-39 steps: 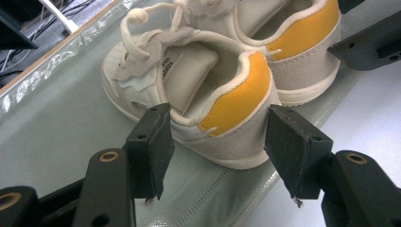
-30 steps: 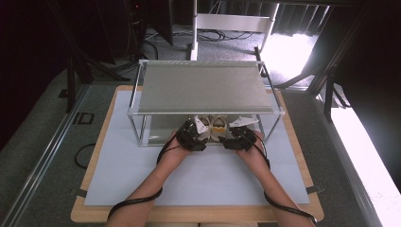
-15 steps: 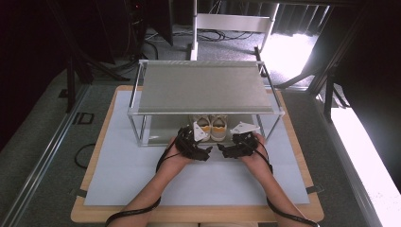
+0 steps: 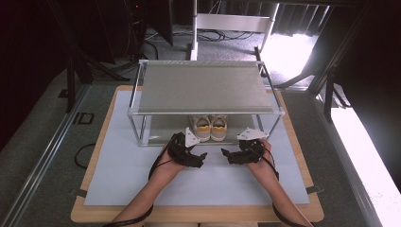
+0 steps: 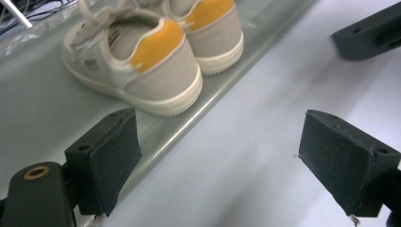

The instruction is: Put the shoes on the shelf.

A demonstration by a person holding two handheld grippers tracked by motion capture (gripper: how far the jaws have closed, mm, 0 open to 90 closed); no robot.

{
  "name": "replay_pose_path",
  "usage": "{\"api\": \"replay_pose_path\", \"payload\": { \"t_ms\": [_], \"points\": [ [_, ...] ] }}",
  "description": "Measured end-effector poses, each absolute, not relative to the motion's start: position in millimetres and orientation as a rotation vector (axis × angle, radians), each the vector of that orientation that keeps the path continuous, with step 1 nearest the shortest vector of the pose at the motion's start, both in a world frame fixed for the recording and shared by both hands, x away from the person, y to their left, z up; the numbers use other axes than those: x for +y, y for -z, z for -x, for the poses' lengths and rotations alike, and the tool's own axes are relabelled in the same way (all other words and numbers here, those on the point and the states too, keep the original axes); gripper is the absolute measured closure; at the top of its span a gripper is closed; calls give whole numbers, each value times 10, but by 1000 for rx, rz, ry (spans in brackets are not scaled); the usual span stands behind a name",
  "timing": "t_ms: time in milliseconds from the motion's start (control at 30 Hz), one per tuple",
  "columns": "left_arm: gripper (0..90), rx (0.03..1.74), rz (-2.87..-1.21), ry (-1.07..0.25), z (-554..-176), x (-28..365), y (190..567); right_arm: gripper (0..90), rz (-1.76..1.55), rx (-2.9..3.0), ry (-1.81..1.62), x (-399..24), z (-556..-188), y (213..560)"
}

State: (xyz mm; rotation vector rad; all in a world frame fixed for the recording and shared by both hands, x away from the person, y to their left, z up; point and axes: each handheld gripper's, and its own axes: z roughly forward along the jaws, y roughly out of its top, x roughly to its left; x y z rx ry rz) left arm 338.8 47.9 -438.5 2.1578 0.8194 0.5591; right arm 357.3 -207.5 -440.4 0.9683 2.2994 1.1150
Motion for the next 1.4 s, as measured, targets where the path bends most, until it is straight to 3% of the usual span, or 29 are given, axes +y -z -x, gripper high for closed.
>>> {"api": "replay_pose_path", "payload": {
  "t_ms": [867, 1400],
  "points": [
    [128, 899, -2127, -568, -3148, 981, 4560, 122, -1022, 2199, -1124, -2734, -3275, 4583],
    [128, 943, -2014, -608, -3004, 1394, 4646, 121, -1125, 2114, -1102, -3147, -3154, 4744]
  ]
}}
